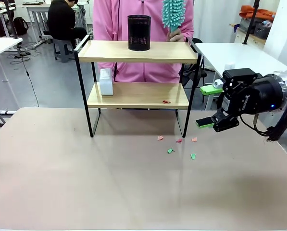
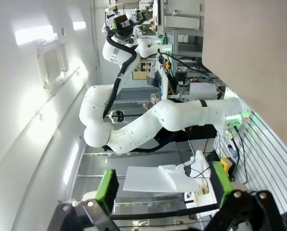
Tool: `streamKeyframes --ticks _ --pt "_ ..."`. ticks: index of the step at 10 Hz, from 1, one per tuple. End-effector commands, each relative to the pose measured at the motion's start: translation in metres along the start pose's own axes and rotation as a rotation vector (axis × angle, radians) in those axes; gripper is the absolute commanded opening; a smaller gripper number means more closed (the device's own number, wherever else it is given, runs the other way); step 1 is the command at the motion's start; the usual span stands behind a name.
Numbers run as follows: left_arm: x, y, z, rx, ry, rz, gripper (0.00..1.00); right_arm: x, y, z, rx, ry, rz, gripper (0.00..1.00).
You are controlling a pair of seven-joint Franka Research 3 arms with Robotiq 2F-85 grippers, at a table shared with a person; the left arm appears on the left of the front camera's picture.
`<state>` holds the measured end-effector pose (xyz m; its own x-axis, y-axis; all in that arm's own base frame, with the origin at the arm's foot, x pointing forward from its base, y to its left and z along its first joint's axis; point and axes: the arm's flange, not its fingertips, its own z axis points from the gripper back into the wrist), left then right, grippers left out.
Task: Clean the shelf.
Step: Hand the Duster back to the human.
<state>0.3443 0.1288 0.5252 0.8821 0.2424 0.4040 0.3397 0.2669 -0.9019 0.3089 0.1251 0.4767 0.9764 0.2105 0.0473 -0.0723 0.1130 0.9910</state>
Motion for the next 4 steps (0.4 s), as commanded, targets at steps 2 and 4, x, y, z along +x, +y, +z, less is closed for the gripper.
streamKeyframes --ticks 2,4 --pt "-0.0015 -0.0019 0.0031 -0.004 0.006 -0.004 1.00 -0.0024 0.0024 0.0008 0.000 0.007 0.005 1.00" --pt "-0.0015 -0.0019 0.0031 -0.004 0.006 -0.004 1.00 -0.0024 0.0024 0.0008 0.000 0.007 0.005 1.00"
